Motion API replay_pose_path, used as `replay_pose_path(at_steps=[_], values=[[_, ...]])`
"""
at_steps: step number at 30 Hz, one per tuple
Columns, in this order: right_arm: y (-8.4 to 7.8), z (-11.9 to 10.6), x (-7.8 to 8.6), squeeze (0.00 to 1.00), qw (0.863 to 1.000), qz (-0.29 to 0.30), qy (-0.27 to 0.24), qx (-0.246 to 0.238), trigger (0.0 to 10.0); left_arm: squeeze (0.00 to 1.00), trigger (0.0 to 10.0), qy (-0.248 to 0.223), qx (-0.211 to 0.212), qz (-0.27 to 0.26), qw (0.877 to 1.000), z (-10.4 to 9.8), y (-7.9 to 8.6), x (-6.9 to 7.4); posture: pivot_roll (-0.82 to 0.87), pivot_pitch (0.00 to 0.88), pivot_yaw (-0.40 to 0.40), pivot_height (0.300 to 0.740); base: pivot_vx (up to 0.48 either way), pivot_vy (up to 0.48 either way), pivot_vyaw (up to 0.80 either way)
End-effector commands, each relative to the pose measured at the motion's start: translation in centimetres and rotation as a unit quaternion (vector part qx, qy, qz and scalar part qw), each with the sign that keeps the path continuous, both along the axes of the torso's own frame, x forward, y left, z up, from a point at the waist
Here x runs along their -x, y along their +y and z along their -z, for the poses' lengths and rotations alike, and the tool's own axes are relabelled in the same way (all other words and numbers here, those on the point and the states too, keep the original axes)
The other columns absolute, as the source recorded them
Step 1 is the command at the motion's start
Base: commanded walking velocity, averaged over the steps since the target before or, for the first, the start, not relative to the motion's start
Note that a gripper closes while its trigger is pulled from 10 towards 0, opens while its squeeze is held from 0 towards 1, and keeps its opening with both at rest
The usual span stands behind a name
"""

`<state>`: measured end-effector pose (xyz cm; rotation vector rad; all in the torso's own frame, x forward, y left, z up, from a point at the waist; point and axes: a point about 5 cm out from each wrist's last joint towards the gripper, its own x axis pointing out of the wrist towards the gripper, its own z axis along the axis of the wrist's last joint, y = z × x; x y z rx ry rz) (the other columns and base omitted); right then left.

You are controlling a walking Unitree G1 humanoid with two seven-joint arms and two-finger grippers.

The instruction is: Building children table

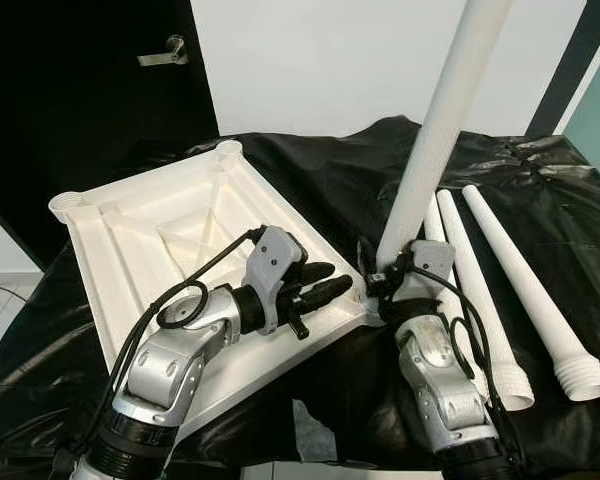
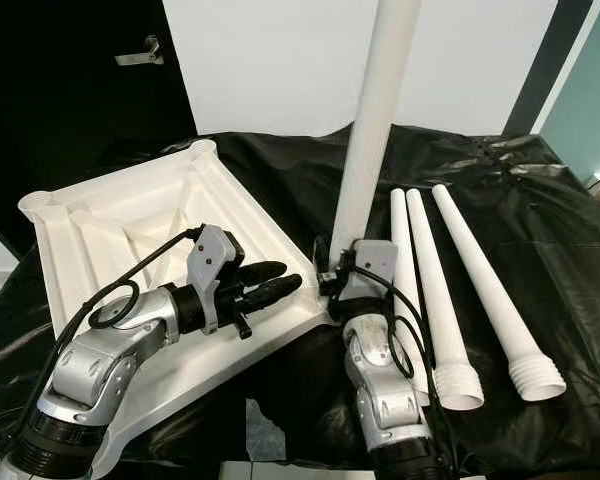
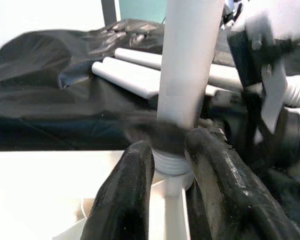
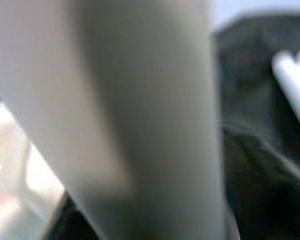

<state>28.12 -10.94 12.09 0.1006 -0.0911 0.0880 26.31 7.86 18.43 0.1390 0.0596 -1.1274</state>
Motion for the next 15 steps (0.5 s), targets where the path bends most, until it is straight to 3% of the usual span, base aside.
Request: replay_pose_path(at_steps=[1,11,12,13,14,15], values=[[-0.3,0.2,0.0,1.00,1.000,-0.002,0.005,-0.004,10.0,0.00,10.0,-0.011,-0.006,-0.023,1.000,0.0,-0.1,0.0,0.00,0.000,0.016,0.740,0.000,0.000,0.00],[-2.5,-1.0,-0.8,1.00,0.995,-0.088,-0.029,0.039,10.0,0.00,10.0,-0.013,-0.033,-0.037,0.999,1.1,0.4,0.2,0.00,0.000,0.010,0.740,0.000,0.000,0.00],[-2.6,-1.2,-0.9,0.84,0.993,-0.104,-0.035,0.040,10.0,0.00,10.0,-0.013,-0.035,-0.040,0.998,1.2,0.6,0.2,0.00,0.000,0.009,0.740,0.000,0.000,0.00],[-2.6,-1.4,-1.0,0.42,0.991,-0.120,-0.037,0.040,10.0,0.00,10.0,-0.013,-0.039,-0.043,0.998,1.3,0.8,0.3,0.00,0.000,0.008,0.740,0.000,0.000,0.00],[-2.6,-1.4,-1.0,0.42,0.991,-0.120,-0.037,0.040,10.0,0.00,10.0,-0.013,-0.039,-0.043,0.998,1.3,0.8,0.3,0.00,0.000,0.008,0.740,0.000,0.000,0.00],[-2.7,-1.5,-1.1,0.05,0.990,-0.132,-0.039,0.043,10.0,0.00,10.0,-0.015,-0.043,-0.044,0.998,1.4,1.0,0.3,0.00,0.000,0.008,0.740,0.000,0.000,0.00]])
